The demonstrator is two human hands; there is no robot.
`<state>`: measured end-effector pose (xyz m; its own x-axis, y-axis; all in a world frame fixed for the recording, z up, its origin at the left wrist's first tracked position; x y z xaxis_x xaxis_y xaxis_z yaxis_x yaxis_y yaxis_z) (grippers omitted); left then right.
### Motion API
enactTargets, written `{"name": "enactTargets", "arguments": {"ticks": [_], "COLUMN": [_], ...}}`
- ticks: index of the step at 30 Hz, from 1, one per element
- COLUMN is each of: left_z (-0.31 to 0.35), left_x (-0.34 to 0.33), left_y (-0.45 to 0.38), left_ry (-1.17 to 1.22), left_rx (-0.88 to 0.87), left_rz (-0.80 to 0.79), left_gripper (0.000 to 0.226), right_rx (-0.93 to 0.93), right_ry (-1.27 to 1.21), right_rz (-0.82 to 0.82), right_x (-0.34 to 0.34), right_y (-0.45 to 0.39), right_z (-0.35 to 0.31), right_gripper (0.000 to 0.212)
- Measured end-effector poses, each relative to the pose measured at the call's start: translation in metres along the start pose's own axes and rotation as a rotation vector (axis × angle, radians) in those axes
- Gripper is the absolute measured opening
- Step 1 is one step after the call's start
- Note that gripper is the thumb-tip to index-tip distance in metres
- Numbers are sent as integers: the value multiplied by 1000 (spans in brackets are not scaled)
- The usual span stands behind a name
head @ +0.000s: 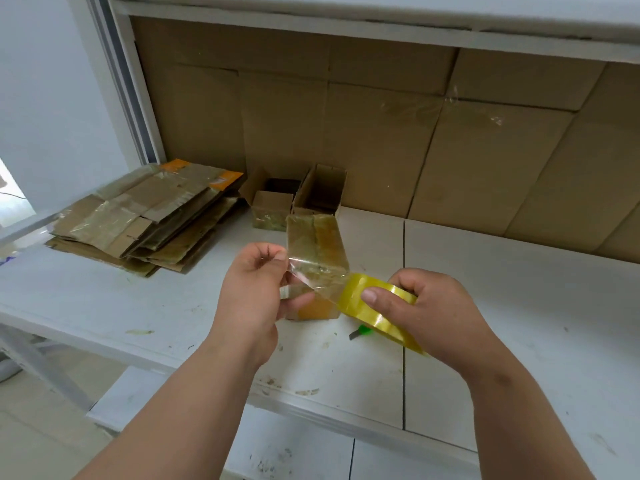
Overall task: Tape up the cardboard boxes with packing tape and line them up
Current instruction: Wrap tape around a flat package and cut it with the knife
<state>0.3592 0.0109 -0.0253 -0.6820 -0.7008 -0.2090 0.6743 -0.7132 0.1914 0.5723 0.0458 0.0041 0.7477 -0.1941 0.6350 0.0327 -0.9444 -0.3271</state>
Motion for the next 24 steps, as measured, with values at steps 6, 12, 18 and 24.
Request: {"name": "enactTargets", "arguments": {"ticks": [6, 12, 18, 24], "left_z": [7, 12, 11, 14], "left_x": [-9, -14, -20, -5], "left_y": [-3, -14, -16, -20], "left_ry": [11, -225, -135, -57], "left_rx": [35, -67, -30, -23], "left_rz": [-118, -71, 7, 132], "left_gripper": [10, 8, 18, 14], "right_rx": [24, 65, 24, -3], "right_ry": [43, -25, -359, -619], "right_rz": [-47, -120, -336, -493], "right_x": [-4, -1, -1, -5], "right_y": [-5, -29, -50, -72], "right_z": [7, 12, 23, 39], "right_gripper": [45, 44, 53, 61]}}
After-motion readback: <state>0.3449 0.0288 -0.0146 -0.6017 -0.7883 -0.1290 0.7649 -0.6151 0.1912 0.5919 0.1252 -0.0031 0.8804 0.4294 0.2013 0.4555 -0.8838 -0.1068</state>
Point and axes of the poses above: each hand's wrist, its own y-axis away from the middle knuckle, its own x-axis out of the back of the hand, z = x × y, the point moved 7 cm from there along -y, towards the middle knuckle, and after that the axes turned 15 degrees about z, right-handed, at the moved point
